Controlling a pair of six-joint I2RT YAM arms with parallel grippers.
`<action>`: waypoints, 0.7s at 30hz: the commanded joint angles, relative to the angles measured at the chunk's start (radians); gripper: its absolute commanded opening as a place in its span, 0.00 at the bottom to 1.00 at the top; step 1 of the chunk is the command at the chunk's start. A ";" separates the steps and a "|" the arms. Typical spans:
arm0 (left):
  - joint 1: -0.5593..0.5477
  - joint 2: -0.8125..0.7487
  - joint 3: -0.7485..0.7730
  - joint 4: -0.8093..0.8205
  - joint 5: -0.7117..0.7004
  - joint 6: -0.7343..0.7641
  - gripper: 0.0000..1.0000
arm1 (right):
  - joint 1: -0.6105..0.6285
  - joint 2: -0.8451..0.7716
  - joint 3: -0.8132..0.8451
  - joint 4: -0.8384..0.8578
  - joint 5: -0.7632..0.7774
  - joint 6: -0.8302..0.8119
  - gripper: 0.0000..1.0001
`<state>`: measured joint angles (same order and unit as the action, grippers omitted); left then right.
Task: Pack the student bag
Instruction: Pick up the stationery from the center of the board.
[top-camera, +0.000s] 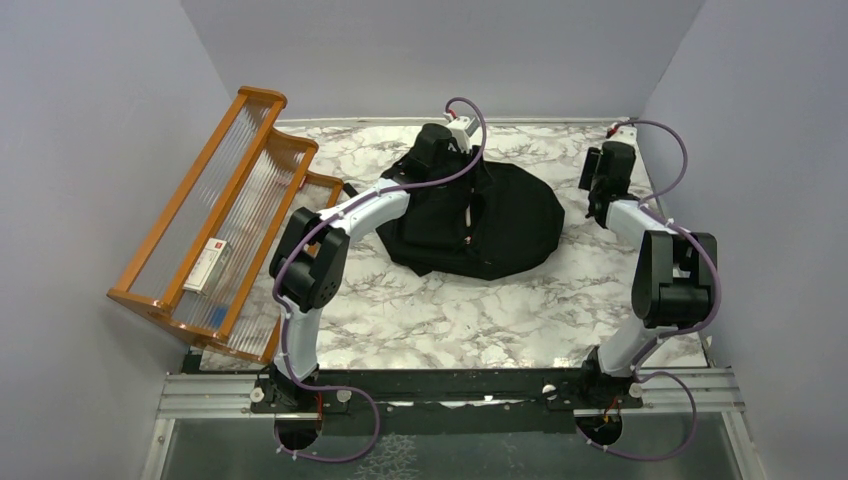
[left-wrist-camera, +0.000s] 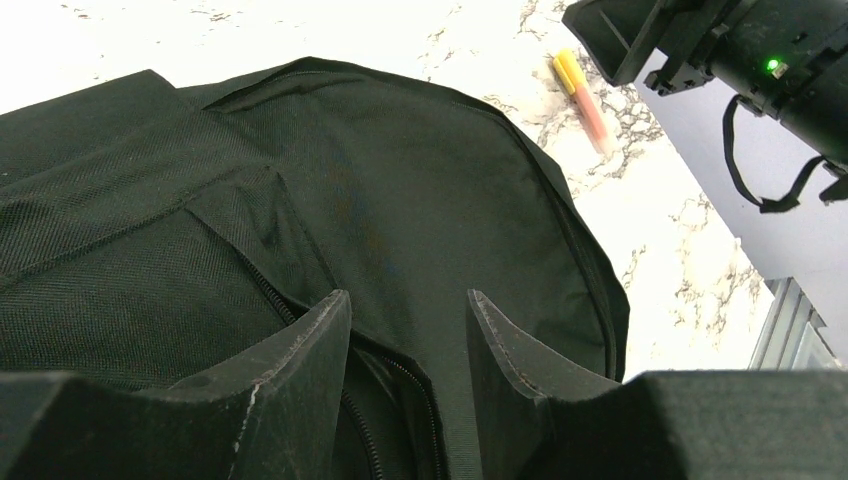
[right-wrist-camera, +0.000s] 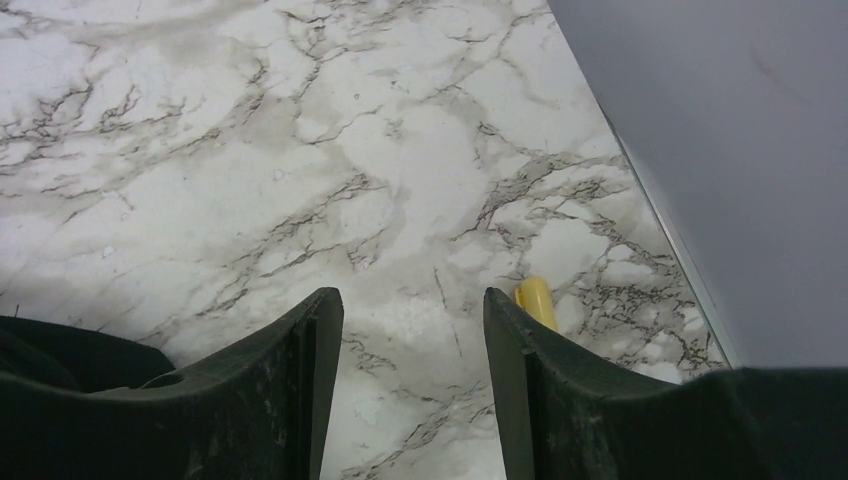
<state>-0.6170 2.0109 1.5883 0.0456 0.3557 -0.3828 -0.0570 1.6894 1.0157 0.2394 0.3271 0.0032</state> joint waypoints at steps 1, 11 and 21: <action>0.002 -0.058 -0.009 0.002 0.022 0.015 0.48 | -0.026 0.032 0.053 0.020 -0.012 0.008 0.59; 0.000 -0.066 -0.014 0.003 0.025 0.012 0.48 | -0.073 0.060 0.099 0.013 -0.030 0.006 0.59; 0.002 -0.084 -0.014 -0.005 0.030 0.019 0.48 | -0.097 0.122 0.183 -0.046 -0.051 -0.021 0.59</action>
<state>-0.6170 1.9839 1.5784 0.0402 0.3576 -0.3805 -0.1394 1.7847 1.1301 0.2325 0.3042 -0.0109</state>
